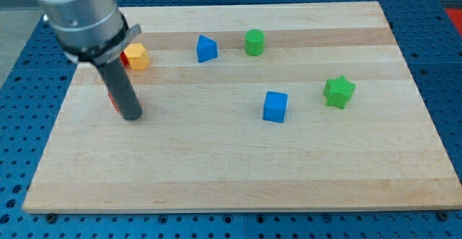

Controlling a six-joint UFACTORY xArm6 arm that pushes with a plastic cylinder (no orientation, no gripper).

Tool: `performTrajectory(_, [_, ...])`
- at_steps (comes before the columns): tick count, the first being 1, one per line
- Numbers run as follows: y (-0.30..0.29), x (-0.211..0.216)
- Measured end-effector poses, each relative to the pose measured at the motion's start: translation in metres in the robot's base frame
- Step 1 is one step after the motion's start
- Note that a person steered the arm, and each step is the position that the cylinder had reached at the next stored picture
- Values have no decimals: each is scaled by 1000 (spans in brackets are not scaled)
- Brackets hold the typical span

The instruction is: Push the red circle into the yellow hexagon

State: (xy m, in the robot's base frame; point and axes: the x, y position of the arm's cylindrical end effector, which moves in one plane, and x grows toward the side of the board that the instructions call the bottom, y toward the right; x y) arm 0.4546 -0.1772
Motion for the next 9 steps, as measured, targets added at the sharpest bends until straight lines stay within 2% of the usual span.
performTrajectory(1, [0,-45])
performTrajectory(2, [1,-54])
performTrajectory(4, [2,7])
performTrajectory(5, [-31,8])
performTrajectory(8, [-32,-41])
performTrajectory(9, [-32,-37])
